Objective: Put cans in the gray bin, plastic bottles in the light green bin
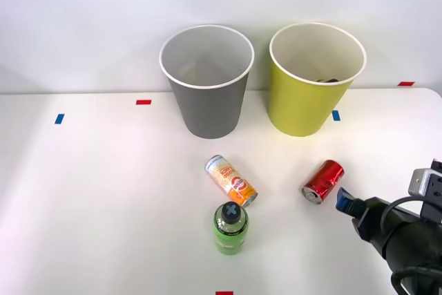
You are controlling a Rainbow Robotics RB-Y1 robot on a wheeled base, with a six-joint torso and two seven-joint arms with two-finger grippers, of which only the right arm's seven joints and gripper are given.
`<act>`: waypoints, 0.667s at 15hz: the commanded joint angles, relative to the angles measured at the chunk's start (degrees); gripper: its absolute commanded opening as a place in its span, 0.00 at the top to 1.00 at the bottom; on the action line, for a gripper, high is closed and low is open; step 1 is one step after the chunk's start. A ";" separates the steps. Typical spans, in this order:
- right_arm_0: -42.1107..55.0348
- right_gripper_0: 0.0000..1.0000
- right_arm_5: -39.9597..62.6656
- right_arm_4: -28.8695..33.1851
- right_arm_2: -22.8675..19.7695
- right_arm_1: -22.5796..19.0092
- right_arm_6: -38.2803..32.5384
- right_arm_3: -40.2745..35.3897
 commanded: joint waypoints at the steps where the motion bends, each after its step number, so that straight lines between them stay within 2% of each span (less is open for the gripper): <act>1: -6.62 0.00 7.84 0.71 2.79 -4.97 -10.66 0.10; 6: -14.27 0.00 8.28 0.98 8.06 -12.88 -21.47 6.78; 10: -17.26 0.00 9.33 -7.55 9.12 -19.03 -28.67 6.78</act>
